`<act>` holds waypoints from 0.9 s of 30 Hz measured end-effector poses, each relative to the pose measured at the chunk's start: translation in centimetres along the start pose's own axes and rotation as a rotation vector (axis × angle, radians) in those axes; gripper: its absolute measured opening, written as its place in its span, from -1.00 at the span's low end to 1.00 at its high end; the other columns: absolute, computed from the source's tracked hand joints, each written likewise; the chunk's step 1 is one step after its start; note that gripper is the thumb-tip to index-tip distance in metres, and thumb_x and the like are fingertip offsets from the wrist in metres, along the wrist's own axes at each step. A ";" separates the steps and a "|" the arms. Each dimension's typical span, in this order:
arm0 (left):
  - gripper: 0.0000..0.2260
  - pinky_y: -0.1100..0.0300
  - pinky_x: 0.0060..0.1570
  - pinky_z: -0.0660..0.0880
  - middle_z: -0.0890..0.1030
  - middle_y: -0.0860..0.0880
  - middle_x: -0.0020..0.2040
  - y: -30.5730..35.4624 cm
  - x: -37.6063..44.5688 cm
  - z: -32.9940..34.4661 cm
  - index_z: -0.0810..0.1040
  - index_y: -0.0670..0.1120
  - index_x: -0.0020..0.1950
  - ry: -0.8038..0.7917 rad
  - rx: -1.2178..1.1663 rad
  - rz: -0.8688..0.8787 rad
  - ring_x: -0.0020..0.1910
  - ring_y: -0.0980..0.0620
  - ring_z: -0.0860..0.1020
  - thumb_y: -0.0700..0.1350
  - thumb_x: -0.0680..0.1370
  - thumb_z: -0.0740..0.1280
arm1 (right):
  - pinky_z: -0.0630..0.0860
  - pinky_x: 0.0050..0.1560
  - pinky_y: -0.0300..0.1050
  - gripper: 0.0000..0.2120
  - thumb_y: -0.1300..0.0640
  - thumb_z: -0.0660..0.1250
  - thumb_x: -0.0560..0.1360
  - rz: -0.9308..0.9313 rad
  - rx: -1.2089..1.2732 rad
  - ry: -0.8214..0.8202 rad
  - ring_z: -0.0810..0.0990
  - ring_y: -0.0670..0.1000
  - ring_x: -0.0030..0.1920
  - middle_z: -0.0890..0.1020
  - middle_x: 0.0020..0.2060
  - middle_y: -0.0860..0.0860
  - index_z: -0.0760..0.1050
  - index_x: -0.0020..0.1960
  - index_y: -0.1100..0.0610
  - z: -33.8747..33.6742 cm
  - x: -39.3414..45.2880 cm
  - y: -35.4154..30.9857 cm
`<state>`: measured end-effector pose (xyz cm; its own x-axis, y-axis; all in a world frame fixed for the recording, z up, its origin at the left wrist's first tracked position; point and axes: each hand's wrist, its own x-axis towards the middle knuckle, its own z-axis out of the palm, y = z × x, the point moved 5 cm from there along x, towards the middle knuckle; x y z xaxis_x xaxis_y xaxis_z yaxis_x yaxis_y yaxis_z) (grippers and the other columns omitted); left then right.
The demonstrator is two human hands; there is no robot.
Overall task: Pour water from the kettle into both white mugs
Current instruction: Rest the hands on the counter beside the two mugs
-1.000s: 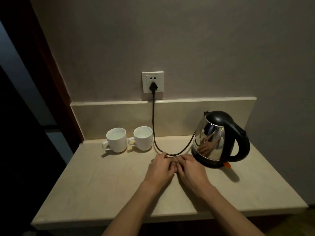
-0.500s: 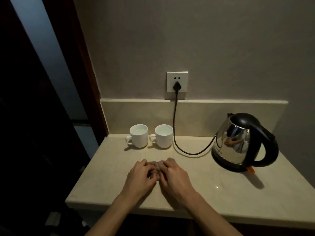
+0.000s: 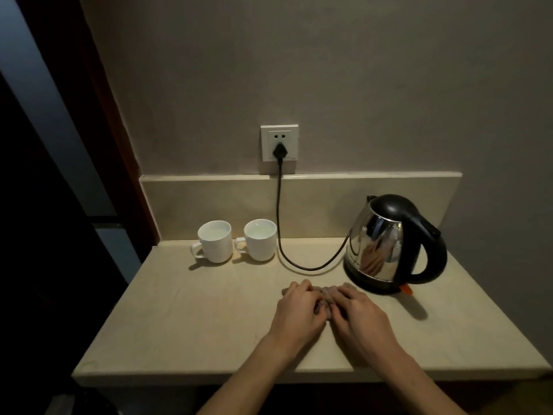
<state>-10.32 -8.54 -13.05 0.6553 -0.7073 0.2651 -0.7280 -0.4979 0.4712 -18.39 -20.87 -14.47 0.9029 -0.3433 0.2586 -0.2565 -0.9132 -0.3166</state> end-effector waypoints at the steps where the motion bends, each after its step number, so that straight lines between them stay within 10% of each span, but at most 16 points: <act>1: -0.75 0.14 -0.02 0.46 0.53 0.05 0.05 -0.1 0.8 0.1 0.67 0.06 0.17 -0.015 0.007 -0.003 0.08 0.03 0.45 0.03 0.61 0.25 | 0.60 0.02 -0.08 -0.65 -0.12 0.17 0.59 0.005 0.004 0.001 0.54 -0.07 0.23 0.54 0.26 -0.14 0.50 0.33 -0.16 -0.1 0.6 0.1; 15: -0.79 -0.06 -0.04 0.58 0.52 0.00 -0.07 -8.5 1.5 -4.8 0.69 0.09 0.12 0.014 0.099 -0.158 -0.02 -0.05 0.52 0.01 0.58 0.29 | 0.52 -0.12 -0.07 -0.73 -0.03 0.18 0.56 -0.080 0.057 -0.088 0.59 0.07 0.06 0.66 0.04 -0.01 0.60 0.15 -0.09 3.2 7.3 -8.8; 27: -0.77 0.17 0.04 0.53 0.52 0.14 0.10 -5.9 -4.9 -4.2 0.65 0.11 0.21 0.111 0.042 -0.161 0.09 0.10 0.42 0.05 0.61 0.27 | 0.54 -0.03 -0.20 -0.67 -0.09 0.15 0.60 -0.222 0.069 -0.079 0.51 -0.10 0.13 0.51 0.20 -0.10 0.47 0.33 -0.15 2.2 1.6 -8.2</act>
<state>-8.40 -0.03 -13.62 0.7802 -0.5584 0.2818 -0.6186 -0.6222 0.4798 -14.10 -13.43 -13.47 0.9595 -0.1154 0.2572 -0.0275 -0.9463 -0.3220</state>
